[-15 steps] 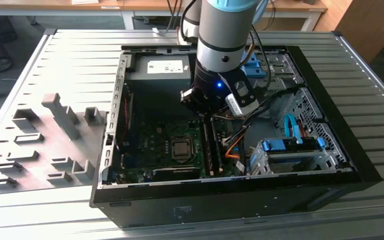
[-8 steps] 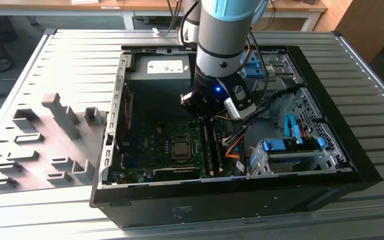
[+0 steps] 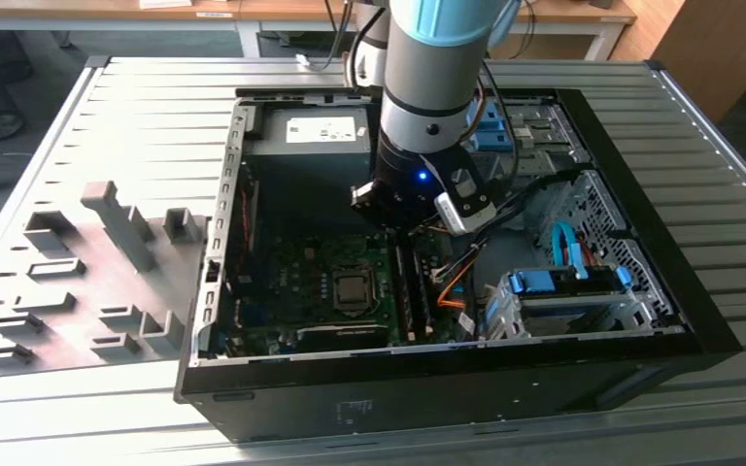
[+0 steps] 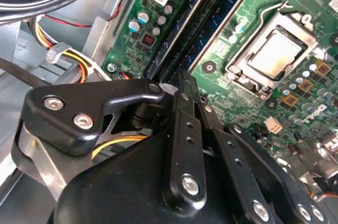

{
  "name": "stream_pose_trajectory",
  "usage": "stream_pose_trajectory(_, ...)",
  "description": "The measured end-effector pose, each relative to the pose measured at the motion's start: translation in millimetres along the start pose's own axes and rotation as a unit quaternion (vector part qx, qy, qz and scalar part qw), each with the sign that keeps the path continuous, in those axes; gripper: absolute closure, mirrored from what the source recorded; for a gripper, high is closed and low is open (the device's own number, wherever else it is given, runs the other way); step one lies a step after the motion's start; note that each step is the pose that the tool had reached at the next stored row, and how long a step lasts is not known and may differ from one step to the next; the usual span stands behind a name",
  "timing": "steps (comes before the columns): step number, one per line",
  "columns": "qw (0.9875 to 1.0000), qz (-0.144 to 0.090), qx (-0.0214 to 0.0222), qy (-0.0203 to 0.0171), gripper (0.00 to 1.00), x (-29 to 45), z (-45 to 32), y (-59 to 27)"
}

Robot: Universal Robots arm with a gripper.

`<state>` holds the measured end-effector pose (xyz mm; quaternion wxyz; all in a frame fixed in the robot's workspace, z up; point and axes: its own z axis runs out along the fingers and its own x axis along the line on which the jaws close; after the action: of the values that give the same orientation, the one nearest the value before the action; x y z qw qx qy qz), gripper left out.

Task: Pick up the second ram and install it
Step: 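Press down the second ram until it locks into place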

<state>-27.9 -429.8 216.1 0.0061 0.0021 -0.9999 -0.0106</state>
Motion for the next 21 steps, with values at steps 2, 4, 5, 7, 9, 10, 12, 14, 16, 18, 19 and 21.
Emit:
stream_pose_trajectory(2,1.0,0.0,-0.0012,-0.0017,0.9,0.2,-3.7,0.5)
stream_pose_trajectory(4,1.0,0.0,0.0002,-0.0018,0.9,0.4,-8.4,0.0)
stream_pose_trajectory(5,1.0,0.0,-0.0001,-0.002,0.9,0.4,-9.3,-0.4)
stream_pose_trajectory(7,1.0,0.0,0.0006,-0.0019,0.9,0.5,-10.4,-3.5)
stream_pose_trajectory(9,1.0,0.0,0.0012,-0.0019,0.9,0.5,-10.5,-8.8)
stream_pose_trajectory(10,1.0,0.0,0.0016,-0.0019,0.9,0.5,-10.6,-12.1)
stream_pose_trajectory(12,1.0,0.0,0.0023,-0.0019,0.9,0.5,-10.7,-18.7)
stream_pose_trajectory(14,1.0,0.0,0.003,-0.0019,0.9,0.5,-10.7,-25.8)
stream_pose_trajectory(16,1.0,0.0,0.0037,-0.0019,0.9,0.6,-10.5,-34.7)
stream_pose_trajectory(18,1.0,0.0,0.0043,-0.0019,0.9,0.6,-10.2,-42.3)
stream_pose_trajectory(19,1.0,0.0,0.0046,-0.0019,0.9,0.6,-10.0,-46.1)
stream_pose_trajectory(21,1.0,0.0,0.0053,-0.0019,0.9,0.6,-9.7,-53.7)
